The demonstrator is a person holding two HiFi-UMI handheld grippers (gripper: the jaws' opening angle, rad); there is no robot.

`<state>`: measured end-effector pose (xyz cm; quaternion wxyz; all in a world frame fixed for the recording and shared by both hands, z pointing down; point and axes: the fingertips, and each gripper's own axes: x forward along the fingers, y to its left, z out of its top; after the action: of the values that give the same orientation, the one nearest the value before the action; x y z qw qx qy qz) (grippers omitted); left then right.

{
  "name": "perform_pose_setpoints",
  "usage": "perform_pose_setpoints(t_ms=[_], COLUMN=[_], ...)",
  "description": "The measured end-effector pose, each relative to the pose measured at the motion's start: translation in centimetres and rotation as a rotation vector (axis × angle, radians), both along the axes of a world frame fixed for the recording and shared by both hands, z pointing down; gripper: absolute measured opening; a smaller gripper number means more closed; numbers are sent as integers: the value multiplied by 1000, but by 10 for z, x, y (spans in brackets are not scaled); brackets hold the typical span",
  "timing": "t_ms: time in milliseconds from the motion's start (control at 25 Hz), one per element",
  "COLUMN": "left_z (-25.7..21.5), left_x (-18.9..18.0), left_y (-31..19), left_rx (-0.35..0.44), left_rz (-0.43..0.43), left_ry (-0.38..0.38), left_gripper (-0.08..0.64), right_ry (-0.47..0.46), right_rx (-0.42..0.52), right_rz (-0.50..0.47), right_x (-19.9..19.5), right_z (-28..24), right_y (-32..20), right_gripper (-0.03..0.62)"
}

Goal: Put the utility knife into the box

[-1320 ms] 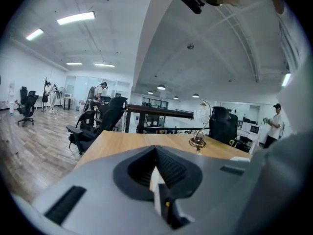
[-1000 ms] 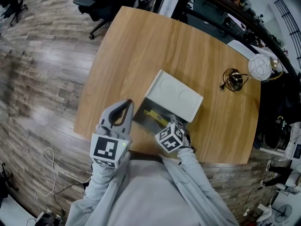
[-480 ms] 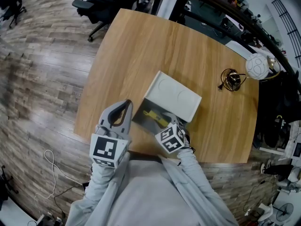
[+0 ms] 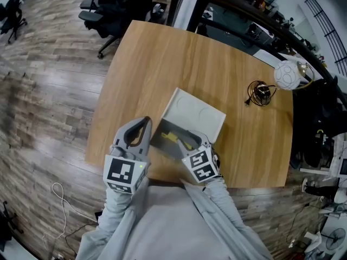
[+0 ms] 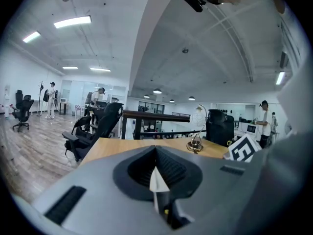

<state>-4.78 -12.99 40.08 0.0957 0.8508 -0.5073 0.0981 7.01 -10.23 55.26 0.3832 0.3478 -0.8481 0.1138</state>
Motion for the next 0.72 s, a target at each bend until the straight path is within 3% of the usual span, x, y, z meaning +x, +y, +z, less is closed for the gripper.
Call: perform_pose_setpoints(t_ms=[720], left_z=[-28], left_x=[51], left_y=[-18], left_rx=[62], left_rz=[143], left_ry=[-11], left_gripper=[20], right_ry=[-309], right_rx=[318], right_rz=[315], right_x=[77], right_z=[-143], right_y=[-27], right_gripper=[135])
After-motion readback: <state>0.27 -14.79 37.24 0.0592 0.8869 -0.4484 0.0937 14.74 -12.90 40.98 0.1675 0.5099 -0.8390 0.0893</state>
